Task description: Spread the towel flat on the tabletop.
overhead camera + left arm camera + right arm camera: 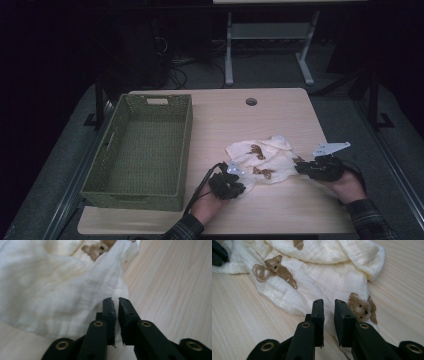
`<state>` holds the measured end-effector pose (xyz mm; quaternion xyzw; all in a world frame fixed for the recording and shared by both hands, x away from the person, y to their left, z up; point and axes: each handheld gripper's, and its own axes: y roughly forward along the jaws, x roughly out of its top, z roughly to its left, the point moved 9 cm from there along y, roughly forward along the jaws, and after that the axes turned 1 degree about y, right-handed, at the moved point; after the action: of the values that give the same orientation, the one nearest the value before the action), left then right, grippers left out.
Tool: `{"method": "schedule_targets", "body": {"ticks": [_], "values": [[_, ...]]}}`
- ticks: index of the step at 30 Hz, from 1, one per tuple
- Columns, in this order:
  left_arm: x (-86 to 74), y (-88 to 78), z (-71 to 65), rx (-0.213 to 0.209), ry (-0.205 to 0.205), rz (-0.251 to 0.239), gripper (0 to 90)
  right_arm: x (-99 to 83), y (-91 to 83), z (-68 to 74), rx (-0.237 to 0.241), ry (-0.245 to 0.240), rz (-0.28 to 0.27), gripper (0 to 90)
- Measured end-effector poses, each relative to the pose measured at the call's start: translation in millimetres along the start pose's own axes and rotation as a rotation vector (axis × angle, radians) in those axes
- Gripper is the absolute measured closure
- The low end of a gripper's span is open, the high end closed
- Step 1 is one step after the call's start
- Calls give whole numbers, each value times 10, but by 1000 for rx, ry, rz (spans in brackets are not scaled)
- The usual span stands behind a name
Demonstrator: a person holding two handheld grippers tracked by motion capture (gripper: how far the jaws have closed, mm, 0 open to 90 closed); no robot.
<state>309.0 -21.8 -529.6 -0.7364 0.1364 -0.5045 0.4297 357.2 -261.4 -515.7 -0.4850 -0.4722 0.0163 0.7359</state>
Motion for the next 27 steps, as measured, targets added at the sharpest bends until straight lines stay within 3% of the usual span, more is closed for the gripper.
{"method": "schedule_targets", "body": {"ticks": [6, 13, 14, 18, 20, 27], "values": [[-123, -118, 50, 3, -31, 34, 880, -52, -74, -44, -15, 12, -5, 767], [-157, -150, 59, 4, -25, 45, 879, -147, -146, -121, -39, 42, 0, 745], [-156, -151, 61, -2, -26, 46, 879, -184, -109, -144, -31, 68, 25, 743], [-156, -150, 59, -2, -29, 44, 874, -248, -20, -147, -22, 56, 76, 786], [-153, -146, 58, -1, -26, 40, 870, -255, -12, -122, -10, 50, 84, 879], [-154, -147, 58, -8, -22, 42, 866, -237, 17, 78, 46, 16, 102, 893]]}}
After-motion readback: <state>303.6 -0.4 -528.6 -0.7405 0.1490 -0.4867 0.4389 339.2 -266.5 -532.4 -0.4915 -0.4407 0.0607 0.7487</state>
